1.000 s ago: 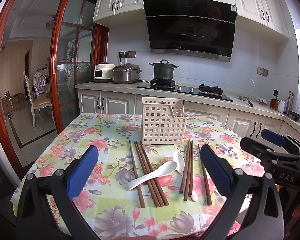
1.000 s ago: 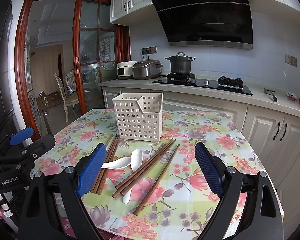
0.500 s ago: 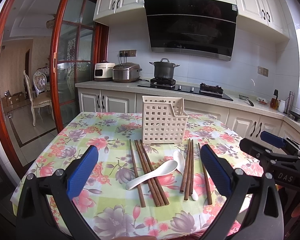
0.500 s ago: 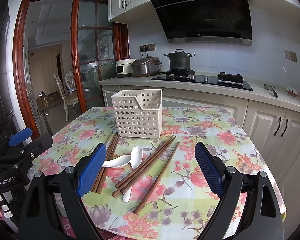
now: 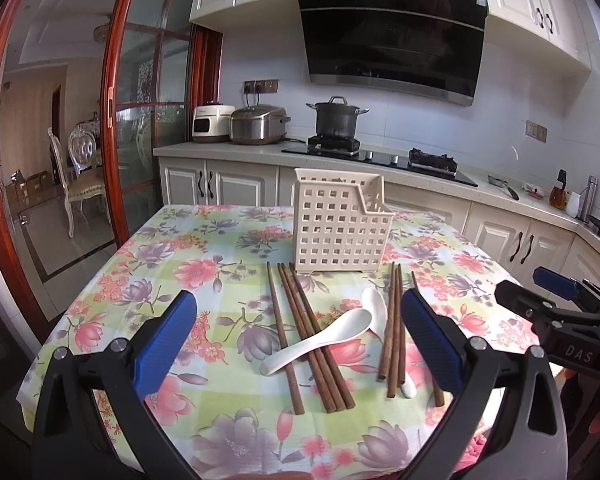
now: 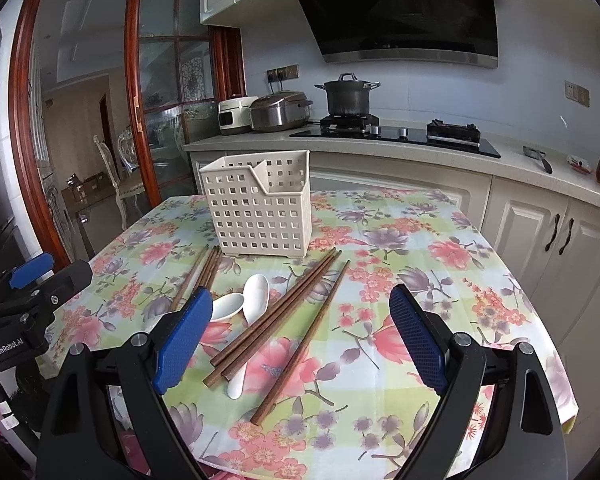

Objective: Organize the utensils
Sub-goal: 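Lower both tools toward the brown chopsticks beside the white caddy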

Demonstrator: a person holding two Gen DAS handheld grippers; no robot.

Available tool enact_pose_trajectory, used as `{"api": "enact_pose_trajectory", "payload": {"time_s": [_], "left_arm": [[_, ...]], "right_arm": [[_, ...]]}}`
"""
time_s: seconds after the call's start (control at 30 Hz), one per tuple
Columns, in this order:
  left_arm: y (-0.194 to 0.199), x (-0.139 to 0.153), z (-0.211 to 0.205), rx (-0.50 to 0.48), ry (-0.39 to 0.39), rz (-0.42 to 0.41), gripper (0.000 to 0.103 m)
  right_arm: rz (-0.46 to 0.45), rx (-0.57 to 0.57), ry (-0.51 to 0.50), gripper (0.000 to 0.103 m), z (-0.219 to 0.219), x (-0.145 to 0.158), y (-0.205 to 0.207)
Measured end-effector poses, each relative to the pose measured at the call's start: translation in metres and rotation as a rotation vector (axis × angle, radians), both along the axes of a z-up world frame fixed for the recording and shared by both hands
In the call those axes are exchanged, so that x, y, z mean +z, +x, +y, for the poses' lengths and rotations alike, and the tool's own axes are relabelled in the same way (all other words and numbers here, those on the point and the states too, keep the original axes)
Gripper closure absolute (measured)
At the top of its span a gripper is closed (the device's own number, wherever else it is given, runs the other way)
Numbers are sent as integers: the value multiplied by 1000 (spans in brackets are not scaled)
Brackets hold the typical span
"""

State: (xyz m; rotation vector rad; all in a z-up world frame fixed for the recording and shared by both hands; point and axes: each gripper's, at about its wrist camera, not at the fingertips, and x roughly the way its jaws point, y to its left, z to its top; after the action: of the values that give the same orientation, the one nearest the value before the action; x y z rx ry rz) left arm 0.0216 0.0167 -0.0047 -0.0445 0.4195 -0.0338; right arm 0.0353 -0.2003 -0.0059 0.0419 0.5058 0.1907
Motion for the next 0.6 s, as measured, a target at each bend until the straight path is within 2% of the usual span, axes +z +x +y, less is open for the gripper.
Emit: {"api": "enact_pose_trajectory", "payload": {"time_s": [0.23,0.47,0.6], "left_arm": [[34,-19,19,25,-28,88,4],[74,-38,21,4,18,180,5],[93,-47,22,12,29,198,5]], "right_arm": [[77,-22,-4,18,-1,-16,29],[133,-47,-36,18,2,-33,62],[165,-64,-51,18,1,-42,81]]}}
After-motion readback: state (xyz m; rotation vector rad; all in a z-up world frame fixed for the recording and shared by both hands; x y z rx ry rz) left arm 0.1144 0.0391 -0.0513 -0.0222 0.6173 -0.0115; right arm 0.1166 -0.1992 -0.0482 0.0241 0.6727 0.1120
